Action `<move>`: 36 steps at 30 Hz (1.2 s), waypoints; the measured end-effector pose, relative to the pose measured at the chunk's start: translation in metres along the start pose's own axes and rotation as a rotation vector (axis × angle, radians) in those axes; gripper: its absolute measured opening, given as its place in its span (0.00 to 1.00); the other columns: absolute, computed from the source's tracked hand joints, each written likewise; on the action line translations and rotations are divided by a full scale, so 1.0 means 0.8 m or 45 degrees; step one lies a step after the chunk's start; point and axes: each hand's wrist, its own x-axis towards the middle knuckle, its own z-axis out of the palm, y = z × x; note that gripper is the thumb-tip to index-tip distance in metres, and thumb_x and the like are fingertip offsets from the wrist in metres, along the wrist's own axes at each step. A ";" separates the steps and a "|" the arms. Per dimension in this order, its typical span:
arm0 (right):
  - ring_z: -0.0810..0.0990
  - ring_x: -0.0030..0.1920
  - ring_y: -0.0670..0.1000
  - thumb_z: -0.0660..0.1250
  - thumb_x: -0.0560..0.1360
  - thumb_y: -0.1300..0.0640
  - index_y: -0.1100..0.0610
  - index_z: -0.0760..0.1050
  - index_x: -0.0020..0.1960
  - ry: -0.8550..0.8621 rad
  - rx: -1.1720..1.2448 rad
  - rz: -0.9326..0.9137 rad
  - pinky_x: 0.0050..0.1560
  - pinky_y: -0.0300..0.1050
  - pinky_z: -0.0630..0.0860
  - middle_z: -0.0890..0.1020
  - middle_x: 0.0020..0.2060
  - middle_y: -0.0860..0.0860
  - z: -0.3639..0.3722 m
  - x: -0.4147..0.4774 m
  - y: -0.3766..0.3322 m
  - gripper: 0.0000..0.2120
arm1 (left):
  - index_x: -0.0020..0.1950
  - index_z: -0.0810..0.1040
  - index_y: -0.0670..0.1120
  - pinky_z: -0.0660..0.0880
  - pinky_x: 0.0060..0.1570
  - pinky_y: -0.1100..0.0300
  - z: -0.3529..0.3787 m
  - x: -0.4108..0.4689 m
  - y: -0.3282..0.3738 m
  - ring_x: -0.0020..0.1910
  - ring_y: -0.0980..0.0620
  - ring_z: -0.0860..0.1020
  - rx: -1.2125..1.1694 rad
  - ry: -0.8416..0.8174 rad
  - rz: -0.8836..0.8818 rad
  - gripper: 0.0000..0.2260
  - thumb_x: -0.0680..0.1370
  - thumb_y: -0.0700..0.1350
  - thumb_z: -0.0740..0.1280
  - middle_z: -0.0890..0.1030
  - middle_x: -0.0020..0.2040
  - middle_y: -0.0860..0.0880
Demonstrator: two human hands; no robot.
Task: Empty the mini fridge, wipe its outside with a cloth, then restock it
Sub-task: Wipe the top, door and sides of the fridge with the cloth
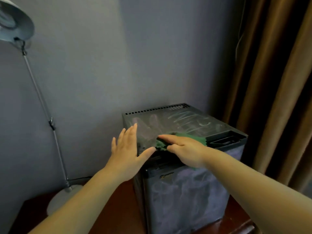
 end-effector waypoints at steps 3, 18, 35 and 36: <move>0.60 0.76 0.42 0.56 0.82 0.51 0.39 0.57 0.79 -0.088 -0.021 -0.115 0.77 0.46 0.58 0.62 0.77 0.38 0.015 0.000 -0.020 0.27 | 0.81 0.36 0.59 0.38 0.79 0.46 -0.003 0.004 -0.009 0.80 0.58 0.38 -0.098 0.007 -0.011 0.39 0.75 0.73 0.44 0.43 0.82 0.58; 0.50 0.80 0.46 0.50 0.84 0.49 0.42 0.48 0.82 -0.357 -0.174 -0.394 0.77 0.46 0.50 0.53 0.81 0.45 0.006 0.032 -0.017 0.28 | 0.82 0.44 0.56 0.49 0.79 0.49 -0.001 -0.017 0.008 0.80 0.57 0.49 -0.318 0.178 -0.327 0.27 0.86 0.52 0.53 0.50 0.83 0.55; 0.46 0.81 0.52 0.48 0.82 0.37 0.37 0.41 0.80 -0.457 -0.208 -0.404 0.79 0.54 0.48 0.51 0.82 0.52 -0.026 0.093 0.010 0.30 | 0.82 0.46 0.58 0.51 0.78 0.53 0.010 -0.016 0.038 0.80 0.57 0.49 -0.266 0.122 -0.562 0.29 0.85 0.55 0.57 0.49 0.82 0.58; 0.47 0.81 0.54 0.48 0.82 0.37 0.36 0.40 0.80 -0.448 -0.208 -0.379 0.78 0.55 0.48 0.51 0.82 0.53 -0.026 0.099 0.006 0.29 | 0.82 0.46 0.58 0.51 0.78 0.53 0.009 -0.013 0.032 0.80 0.57 0.49 -0.272 0.104 -0.556 0.29 0.85 0.55 0.56 0.49 0.82 0.58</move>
